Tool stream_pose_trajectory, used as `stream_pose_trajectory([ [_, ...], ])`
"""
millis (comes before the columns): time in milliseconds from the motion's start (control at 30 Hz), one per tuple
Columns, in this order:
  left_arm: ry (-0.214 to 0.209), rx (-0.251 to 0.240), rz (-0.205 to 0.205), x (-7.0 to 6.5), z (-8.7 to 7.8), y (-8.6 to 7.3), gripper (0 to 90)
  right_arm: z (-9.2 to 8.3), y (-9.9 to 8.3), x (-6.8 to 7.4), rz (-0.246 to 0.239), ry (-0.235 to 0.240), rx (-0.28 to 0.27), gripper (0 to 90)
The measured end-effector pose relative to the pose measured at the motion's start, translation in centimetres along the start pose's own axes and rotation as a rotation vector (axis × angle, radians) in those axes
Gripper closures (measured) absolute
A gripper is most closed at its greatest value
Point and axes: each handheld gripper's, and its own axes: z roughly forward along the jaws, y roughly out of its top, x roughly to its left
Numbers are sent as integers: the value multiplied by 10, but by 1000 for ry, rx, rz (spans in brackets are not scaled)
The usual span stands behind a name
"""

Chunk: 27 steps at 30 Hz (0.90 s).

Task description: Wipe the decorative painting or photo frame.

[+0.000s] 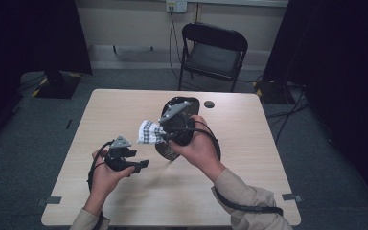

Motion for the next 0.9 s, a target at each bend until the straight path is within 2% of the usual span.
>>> stream_pose_trajectory([
  [233, -5, -37, 63, -12, 13, 14, 330, -3, 5, -5, 10, -11, -7, 780],
  [333, -3, -78, 54, -15, 18, 21, 351, -4, 7, -5, 4, -18, -3, 780],
  [400, -1, -85, 60, -16, 21, 25, 388, -6, 9, -5, 8, -21, -7, 780],
  [433, -9, -105, 44, -18, 23, 26, 390, -7, 9, -5, 8, -23, -8, 780],
  [467, -5, -96, 64, -18, 24, 27, 402, -7, 9, -5, 7, -27, -9, 780],
  [500, -3, -93, 74, -18, 25, 28, 425, -7, 9, -5, 6, -28, -8, 780],
  [533, -14, -113, 42, -20, 28, 28, 446, -8, 9, -6, 5, -28, -5, 780],
  [600, 2, -100, 75, -19, 29, 29, 499, -9, 9, -6, 10, -30, -6, 780],
  [667, 0, -115, 73, -18, 32, 30, 513, -9, 9, -7, 7, -33, -7, 780],
  [700, -15, -113, 58, -19, 34, 29, 534, -10, 9, -7, 2, -39, -10, 780],
  [733, -9, -109, 65, -19, 35, 30, 550, -10, 9, -7, 6, -38, -9, 779],
  [867, -46, -98, 52, -20, 40, 31, 660, -11, 9, -8, 8, -41, -14, 779],
  [900, -41, -96, 55, -20, 40, 31, 702, -11, 9, -8, 4, -45, -15, 779],
])
